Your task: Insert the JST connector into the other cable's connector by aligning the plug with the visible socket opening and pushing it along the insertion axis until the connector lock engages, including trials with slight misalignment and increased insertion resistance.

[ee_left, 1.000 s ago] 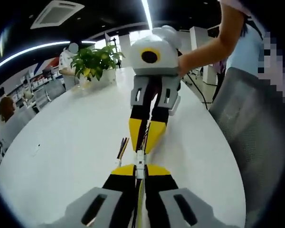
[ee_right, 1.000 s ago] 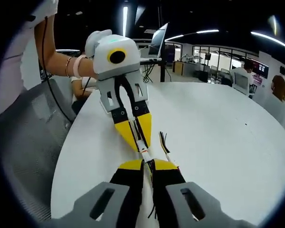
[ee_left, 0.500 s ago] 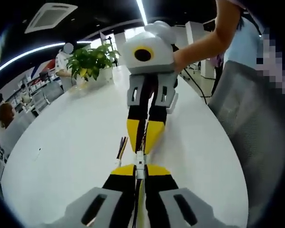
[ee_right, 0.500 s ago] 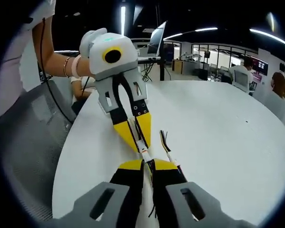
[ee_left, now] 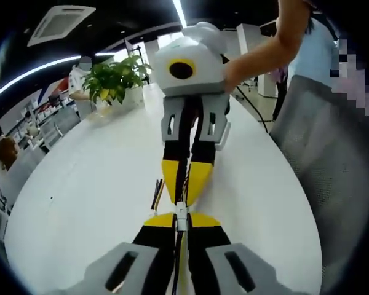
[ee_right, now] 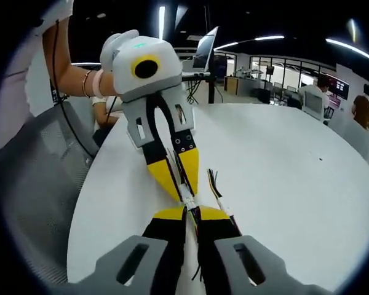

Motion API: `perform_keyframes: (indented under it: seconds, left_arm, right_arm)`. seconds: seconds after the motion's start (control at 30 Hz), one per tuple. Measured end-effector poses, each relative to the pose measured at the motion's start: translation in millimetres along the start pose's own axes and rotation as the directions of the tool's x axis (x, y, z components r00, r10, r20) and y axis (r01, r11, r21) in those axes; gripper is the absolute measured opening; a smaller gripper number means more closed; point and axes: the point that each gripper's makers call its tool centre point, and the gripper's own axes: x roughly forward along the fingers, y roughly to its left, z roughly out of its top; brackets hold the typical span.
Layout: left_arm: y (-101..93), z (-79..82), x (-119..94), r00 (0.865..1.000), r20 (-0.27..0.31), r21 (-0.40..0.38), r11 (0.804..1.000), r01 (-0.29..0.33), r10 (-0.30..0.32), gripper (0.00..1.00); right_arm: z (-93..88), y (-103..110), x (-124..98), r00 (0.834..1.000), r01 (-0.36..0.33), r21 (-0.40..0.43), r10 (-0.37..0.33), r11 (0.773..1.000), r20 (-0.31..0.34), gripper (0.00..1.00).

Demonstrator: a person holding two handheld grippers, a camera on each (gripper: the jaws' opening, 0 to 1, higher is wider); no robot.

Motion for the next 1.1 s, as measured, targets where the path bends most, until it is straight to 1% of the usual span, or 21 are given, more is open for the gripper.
perform_keyframes:
  seconds: [0.17, 0.27, 0.37, 0.47, 0.7, 0.9, 1.1]
  left_arm:
    - [-1.9, 2.9, -1, 1.0, 0.007, 0.014, 1.0, 0.009, -0.009, 0.0]
    - [-1.9, 3.1, -2, 1.0, 0.002, 0.024, 1.0, 0.009, -0.009, 0.0]
    - [-2.4, 2.3, -1, 1.0, -0.002, 0.032, 0.999, 0.012, -0.012, 0.0]
    - [-4.9, 0.9, 1, 1.0, -0.011, 0.041, 0.999, 0.022, -0.022, 0.0]
    - [-3.4, 3.2, 2, 1.0, -0.001, 0.038, 0.999, 0.027, -0.027, 0.0]
    - [-2.1, -1.9, 6, 0.999, -0.008, 0.03, 0.999, 0.039, -0.039, 0.0]
    - [4.3, -8.9, 12, 0.999, -0.016, 0.025, 0.999, 0.038, -0.038, 0.0]
  right_arm:
    - [1.6, 1, -1, 1.0, -0.013, -0.005, 0.013, 1.0, 0.006, 0.02]
    - [3.4, 0, -1, 1.0, -0.014, -0.003, 0.014, 1.0, 0.009, 0.02]
    - [2.0, -1, 0, 1.0, -0.017, 0.004, 0.017, 1.0, 0.007, 0.02]
    - [-0.8, 1, 1, 1.0, -0.021, -0.009, 0.021, 1.0, -0.006, 0.02]
    - [-0.6, 1, -1, 1.0, -0.025, 0.011, 0.025, 1.0, 0.008, 0.02]
    - [-5.7, -1, 3, 1.0, -0.023, 0.009, 0.023, 1.0, 0.001, 0.02]
    - [-9.4, -7, 8, 1.0, -0.003, 0.007, 0.004, 1.0, -0.002, 0.02]
